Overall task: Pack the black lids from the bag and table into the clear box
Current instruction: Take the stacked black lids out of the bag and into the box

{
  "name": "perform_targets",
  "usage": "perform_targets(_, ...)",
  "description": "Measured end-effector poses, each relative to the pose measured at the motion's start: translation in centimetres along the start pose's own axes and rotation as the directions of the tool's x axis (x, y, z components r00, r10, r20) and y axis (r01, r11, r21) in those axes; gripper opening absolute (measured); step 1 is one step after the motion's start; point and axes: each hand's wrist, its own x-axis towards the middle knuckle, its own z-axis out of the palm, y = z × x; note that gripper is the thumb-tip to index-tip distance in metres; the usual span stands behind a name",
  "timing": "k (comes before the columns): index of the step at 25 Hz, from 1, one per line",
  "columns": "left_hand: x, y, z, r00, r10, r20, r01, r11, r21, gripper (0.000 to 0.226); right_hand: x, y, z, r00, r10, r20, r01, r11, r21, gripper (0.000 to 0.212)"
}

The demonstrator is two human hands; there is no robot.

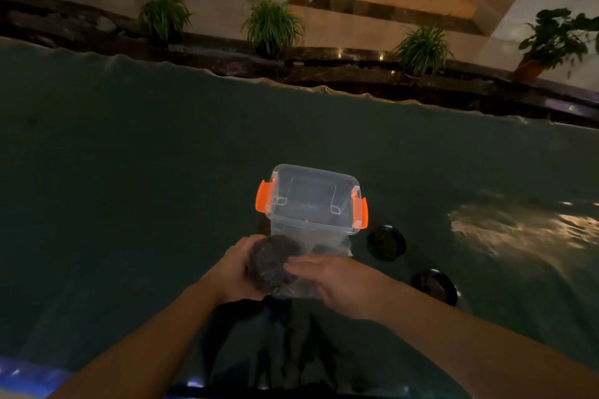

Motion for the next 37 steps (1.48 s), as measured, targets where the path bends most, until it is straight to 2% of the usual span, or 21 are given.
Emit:
perform_targets(4,-0.3,0.4,-1.1,0.998,0.037,0.047,-0.047,0.972,0.232,0.100,0.7,0.7,1.5,0.999,-0.009,0.034,0.012,0.995,-0.097,0.059)
perform_targets(6,-0.9,0.8,-1.8,0.997,0.002,0.081,-0.027,0.948,0.317,0.101,0.8,0.5,2.0,1.000,-0.030,0.008,0.031,0.988,-0.150,0.060)
perform_targets(9,-1.8,0.9,-2.7,0.990,-0.067,0.122,-0.002,0.869,0.495,0.103,0.7,0.4,3.4,0.965,-0.226,-0.134,0.179,0.938,-0.298,0.069)
perform_targets(11,-2.3,0.8,-2.9,0.987,-0.093,0.131,-0.006,0.795,0.607,0.102,0.8,0.7,4.8,0.930,-0.276,-0.242,0.180,0.918,-0.354,0.064)
perform_targets(13,-2.7,0.7,-2.7,0.986,-0.110,0.124,-0.004,0.731,0.682,0.101,1.0,1.3,6.7,0.912,-0.295,-0.285,0.187,0.918,-0.350,0.058)
perform_targets(16,-3.3,0.5,-2.1,0.985,-0.132,0.113,0.004,0.670,0.743,0.101,1.8,2.3,9.4,0.927,-0.256,-0.273,0.170,0.938,-0.302,0.049)
perform_targets(22,-4.0,0.0,-0.8,0.988,-0.118,0.101,-0.014,0.580,0.815,0.097,3.3,3.4,12.2,0.929,-0.184,-0.322,0.129,0.974,-0.186,0.055)
perform_targets(26,-4.2,0.1,-0.5,0.993,-0.091,0.080,-0.007,0.615,0.788,0.092,4.9,3.6,12.1,0.958,-0.206,-0.201,0.152,0.955,-0.254,0.068)
perform_targets(29,-4.5,0.1,-0.6,0.994,-0.091,0.054,0.022,0.674,0.738,0.092,6.5,3.7,11.9,0.947,-0.292,-0.132,0.239,0.919,-0.315,0.059)
perform_targets(34,-4.9,-0.2,-0.8,0.998,-0.069,0.006,0.049,0.758,0.650,0.094,8.1,3.9,11.6,0.962,-0.271,-0.027,0.251,0.921,-0.297,0.063)
perform_targets(37,-5.2,-0.5,-0.9,0.998,-0.067,-0.007,0.056,0.773,0.633,0.094,8.2,3.9,11.4,0.967,-0.253,0.027,0.250,0.924,-0.291,0.066)
